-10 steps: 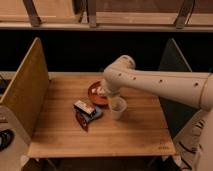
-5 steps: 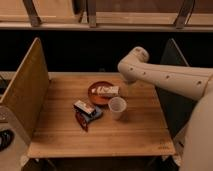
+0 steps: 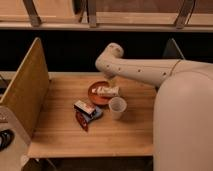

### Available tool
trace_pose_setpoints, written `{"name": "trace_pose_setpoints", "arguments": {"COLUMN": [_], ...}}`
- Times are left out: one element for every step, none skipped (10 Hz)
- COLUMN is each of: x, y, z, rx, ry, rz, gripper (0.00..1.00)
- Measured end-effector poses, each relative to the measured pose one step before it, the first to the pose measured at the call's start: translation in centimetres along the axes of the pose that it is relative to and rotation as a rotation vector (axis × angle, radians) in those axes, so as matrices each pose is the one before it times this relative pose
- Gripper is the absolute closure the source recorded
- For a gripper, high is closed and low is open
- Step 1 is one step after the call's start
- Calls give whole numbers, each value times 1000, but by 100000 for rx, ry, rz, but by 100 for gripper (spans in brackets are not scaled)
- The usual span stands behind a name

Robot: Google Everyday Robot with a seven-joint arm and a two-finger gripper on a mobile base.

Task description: Move the arm in a circular motion

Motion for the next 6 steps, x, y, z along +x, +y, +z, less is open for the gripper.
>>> {"name": "trace_pose_setpoints", "arguments": {"x": [-4111,-3172,-2091,-1588,-219,843], "y": [1250,1147,1424,1728,2323,1465], "z": [-489,-518,-232,-201,-206,-296], "rx": [-639,-395,-1017,-1310,-1872,-926], "ry": [-6197,-5010,-3438,-2823,-844,820], "rz": [-6101,-4367,-2915,-1850,182,2307], "gripper": [20,20,20,20,20,20]}}
